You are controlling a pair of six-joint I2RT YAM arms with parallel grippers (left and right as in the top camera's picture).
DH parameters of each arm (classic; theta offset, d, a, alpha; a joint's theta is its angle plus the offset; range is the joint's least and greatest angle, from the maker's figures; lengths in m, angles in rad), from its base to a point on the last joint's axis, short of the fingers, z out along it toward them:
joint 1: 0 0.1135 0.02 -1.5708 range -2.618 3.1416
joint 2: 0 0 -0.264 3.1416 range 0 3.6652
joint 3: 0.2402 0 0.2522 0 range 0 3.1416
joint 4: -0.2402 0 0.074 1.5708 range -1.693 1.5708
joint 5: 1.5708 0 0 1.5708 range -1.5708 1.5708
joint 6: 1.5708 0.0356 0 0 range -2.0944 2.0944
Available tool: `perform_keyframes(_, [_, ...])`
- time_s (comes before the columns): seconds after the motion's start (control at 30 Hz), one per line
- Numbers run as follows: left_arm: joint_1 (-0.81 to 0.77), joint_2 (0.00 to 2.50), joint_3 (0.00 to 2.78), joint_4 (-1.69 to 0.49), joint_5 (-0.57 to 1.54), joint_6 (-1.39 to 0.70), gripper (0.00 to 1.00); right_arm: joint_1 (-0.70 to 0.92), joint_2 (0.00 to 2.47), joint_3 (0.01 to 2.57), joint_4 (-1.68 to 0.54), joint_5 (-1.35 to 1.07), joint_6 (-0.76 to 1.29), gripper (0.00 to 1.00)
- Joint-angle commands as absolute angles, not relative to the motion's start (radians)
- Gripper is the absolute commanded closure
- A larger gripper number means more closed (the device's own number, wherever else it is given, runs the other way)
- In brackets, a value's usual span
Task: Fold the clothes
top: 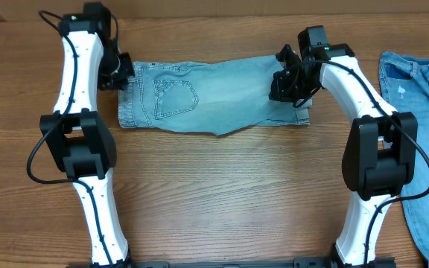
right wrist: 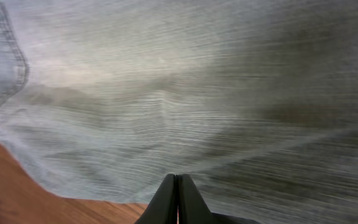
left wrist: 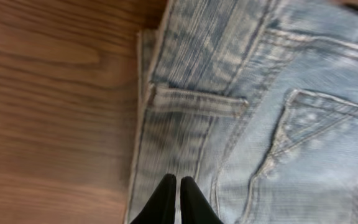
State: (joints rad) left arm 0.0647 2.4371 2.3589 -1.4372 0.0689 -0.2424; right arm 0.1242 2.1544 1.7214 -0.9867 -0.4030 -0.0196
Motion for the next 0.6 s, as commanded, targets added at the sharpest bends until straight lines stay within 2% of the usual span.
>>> perform_keyframes(0.0, [0.051, 2.428, 2.198, -1.328, 0.06, -0.262, 0.92, 0.12, 2.139, 1.704, -0.984, -0.339, -0.002, 0.96])
perform_keyframes(0.17, [0.056, 2.428, 2.068, -1.227, -0.012, -0.262, 0.9, 0.12, 2.14, 1.643, -0.942, -0.265, -0.002, 0.95])
perform_keyframes(0.37, [0.061, 2.425, 2.091, -1.227, -0.052, -0.258, 0.89, 0.12, 2.14, 1.603, -0.914, -0.237, -0.002, 0.9])
perform_keyframes(0.47, [0.059, 2.421, 2.215, -1.293, -0.05, -0.258, 0.84, 0.12, 2.134, 1.632, -0.932, -0.266, 0.001, 0.9])
perform_keyframes(0.57, [0.056, 2.42, 2.476, -1.441, 0.033, -0.26, 0.84, 0.12, 2.094, 1.713, -1.001, -0.287, 0.001, 0.84])
